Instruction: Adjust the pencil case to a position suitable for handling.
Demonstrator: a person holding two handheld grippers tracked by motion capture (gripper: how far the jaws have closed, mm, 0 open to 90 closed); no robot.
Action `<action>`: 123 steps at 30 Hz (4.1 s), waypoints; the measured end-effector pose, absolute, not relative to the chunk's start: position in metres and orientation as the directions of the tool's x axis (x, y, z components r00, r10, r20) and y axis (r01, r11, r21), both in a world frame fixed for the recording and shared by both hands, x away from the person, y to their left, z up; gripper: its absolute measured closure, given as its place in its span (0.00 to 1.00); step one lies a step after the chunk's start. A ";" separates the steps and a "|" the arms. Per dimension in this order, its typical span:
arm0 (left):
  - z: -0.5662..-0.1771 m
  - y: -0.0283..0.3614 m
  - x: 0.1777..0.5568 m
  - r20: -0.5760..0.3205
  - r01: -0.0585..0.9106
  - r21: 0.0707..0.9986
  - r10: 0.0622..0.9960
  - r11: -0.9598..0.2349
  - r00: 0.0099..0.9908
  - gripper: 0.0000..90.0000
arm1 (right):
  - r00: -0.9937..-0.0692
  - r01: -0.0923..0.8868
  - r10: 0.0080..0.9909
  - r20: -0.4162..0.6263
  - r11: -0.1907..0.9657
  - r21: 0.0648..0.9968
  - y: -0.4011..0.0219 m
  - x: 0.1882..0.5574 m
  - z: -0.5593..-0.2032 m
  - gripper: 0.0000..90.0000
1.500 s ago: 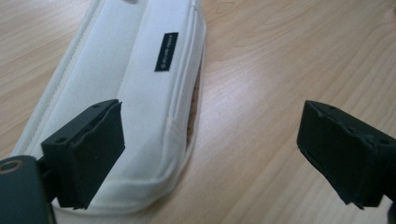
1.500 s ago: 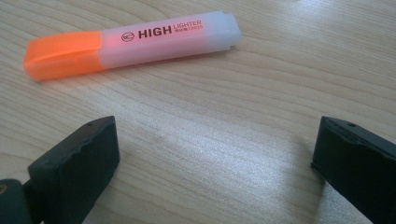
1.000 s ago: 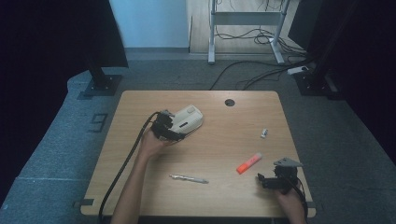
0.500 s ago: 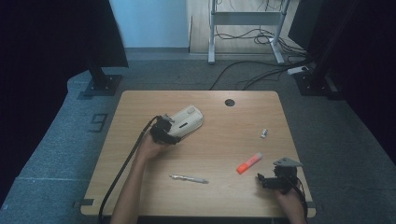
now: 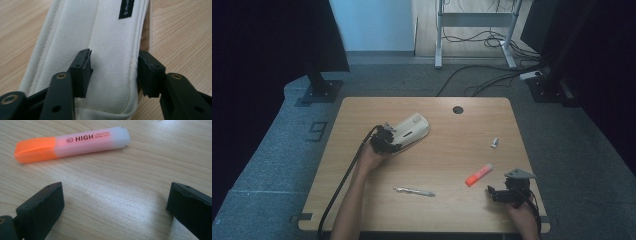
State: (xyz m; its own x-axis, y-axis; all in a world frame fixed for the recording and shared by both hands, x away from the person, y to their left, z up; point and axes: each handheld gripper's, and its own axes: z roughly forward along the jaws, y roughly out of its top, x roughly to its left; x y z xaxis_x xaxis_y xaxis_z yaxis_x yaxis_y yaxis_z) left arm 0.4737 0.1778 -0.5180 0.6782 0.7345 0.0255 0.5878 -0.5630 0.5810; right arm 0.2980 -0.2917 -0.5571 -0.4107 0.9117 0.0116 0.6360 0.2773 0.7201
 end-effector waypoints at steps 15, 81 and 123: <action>-0.514 0.181 0.475 0.011 0.602 0.585 0.749 -0.542 0.663 0.66 | -0.411 0.636 0.912 0.012 0.277 0.720 -0.292 0.298 -0.557 0.01; -0.493 0.224 0.381 -0.138 0.596 0.716 0.764 -0.363 0.631 0.84 | -0.433 0.632 0.902 0.015 0.291 0.718 -0.292 0.299 -0.557 0.00; -0.489 0.225 0.378 -0.127 0.574 0.729 0.750 -0.373 0.649 0.83 | -0.384 0.636 0.923 0.019 0.249 0.730 -0.304 0.390 -0.520 0.29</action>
State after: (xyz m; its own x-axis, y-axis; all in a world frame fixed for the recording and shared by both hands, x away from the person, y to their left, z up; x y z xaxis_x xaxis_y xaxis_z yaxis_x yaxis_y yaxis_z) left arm 0.3778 0.2249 -0.4891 0.6486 0.7504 -0.1270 0.5743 -0.3730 0.7288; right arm 0.3900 -0.3037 -0.5198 -0.3838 0.9232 0.0188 0.6360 0.2495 0.7302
